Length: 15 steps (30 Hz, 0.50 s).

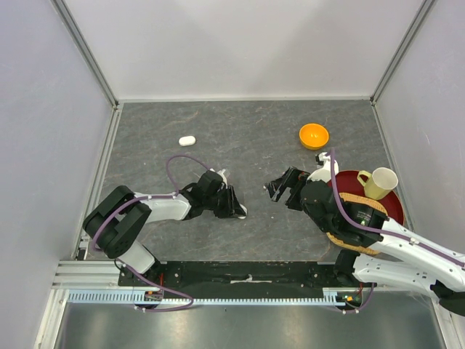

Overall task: Insert the wireless bluetooth earbuds into the charging case
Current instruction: Place the charging case at the center of the board.

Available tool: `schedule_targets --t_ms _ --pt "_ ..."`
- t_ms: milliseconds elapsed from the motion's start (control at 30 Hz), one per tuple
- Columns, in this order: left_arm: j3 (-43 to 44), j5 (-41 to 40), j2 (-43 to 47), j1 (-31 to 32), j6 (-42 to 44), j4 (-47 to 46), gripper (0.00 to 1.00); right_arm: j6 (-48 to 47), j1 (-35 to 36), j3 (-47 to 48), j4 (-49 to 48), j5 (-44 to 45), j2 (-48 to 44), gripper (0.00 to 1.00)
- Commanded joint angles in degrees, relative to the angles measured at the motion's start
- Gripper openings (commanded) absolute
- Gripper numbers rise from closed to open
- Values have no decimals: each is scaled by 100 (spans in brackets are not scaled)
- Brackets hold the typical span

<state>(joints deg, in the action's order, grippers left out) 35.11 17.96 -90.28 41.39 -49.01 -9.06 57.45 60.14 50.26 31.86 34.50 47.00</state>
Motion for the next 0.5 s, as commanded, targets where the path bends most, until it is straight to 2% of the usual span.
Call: schedule_targets --t_ms 0,100,133,200,233,400,467 --pt "75 -161 54 45 155 106 37 3 -11 -7 5 136 -16 98" --pt "66 -257 116 45 208 211 45 3 -20 -25 -4 145 -16 98" --pt "48 -284 125 45 217 229 55 3 -28 -25 -4 153 -24 98" --pt "31 -310 204 36 261 247 63 3 -28 -34 5 153 -16 98" --pt "31 -319 230 45 269 255 72 3 -29 -43 -4 162 -24 98" --pt "22 -503 458 45 384 501 74 -15 -37 -51 -4 153 -16 98" --pt "13 -696 607 36 489 764 81 -24 -29 -60 5 162 -33 98"
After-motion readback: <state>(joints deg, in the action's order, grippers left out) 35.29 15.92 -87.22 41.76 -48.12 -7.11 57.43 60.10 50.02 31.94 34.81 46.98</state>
